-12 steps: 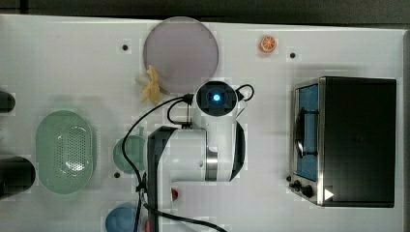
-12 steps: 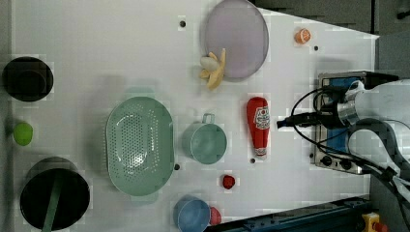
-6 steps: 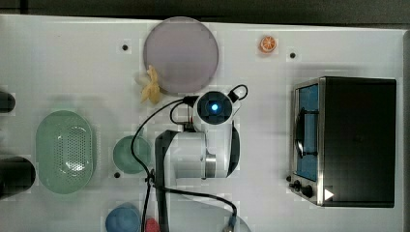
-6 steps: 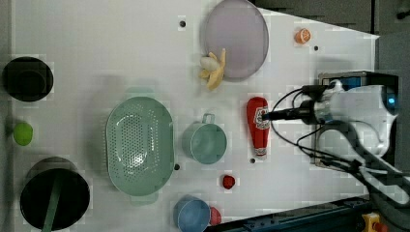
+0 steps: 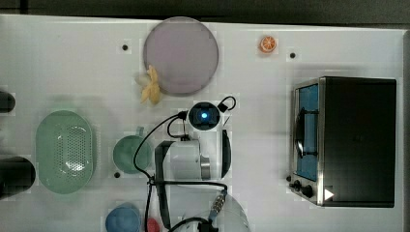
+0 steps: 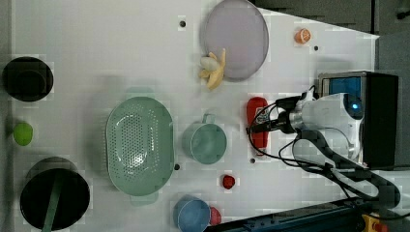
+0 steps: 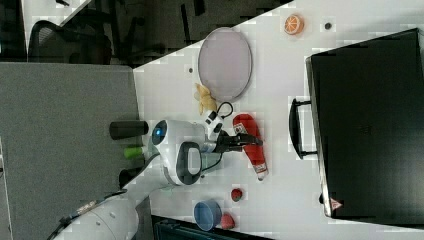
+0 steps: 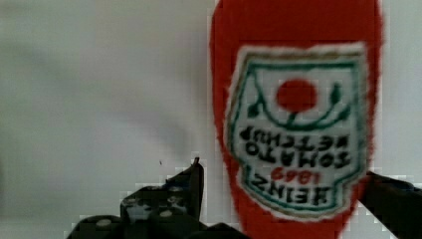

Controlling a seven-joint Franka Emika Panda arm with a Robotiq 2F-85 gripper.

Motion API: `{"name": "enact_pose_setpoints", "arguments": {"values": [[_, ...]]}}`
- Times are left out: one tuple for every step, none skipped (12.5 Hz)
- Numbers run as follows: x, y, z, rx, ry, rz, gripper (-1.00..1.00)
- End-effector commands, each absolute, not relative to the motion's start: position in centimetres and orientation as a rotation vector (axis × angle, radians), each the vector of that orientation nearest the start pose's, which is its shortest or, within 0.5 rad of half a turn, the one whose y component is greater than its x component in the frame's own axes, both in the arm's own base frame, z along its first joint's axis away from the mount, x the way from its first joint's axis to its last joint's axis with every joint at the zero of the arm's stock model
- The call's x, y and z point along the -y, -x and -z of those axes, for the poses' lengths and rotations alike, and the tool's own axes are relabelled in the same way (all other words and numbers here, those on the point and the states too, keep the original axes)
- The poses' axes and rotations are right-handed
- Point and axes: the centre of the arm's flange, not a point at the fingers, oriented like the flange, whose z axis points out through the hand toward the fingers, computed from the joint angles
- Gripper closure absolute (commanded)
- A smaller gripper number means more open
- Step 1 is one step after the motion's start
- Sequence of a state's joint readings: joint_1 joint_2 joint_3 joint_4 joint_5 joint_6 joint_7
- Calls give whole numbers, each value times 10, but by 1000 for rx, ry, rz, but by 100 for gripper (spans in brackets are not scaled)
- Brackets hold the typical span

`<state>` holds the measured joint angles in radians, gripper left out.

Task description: Pick Ketchup from the table and place it in strainer.

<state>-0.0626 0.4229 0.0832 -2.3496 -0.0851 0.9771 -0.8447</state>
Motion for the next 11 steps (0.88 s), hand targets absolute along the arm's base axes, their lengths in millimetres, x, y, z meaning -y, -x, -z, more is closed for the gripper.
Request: {"name": "enact_pose_setpoints", "arguments": {"values": [[-18,-495,-151,299,3119,-230,-69],[-17,-494,-150,296,3120,-231,-43],[-17,-497,-156,296,3123,-204,-26],[-17,-500,-164,294,3127,-184,-26],[-17,-503,-177,286,3133,-155,-26],[-17,-509,-197,283,3142,-98,-26],[-17,-513,-221,284,3150,-39,-26],[-18,-515,-248,289,3158,-9,-26],[-21,-514,-277,294,3167,-5,-26],[-25,-512,-305,289,3176,-25,-26],[-31,-508,-333,289,3184,-58,-26]]}}
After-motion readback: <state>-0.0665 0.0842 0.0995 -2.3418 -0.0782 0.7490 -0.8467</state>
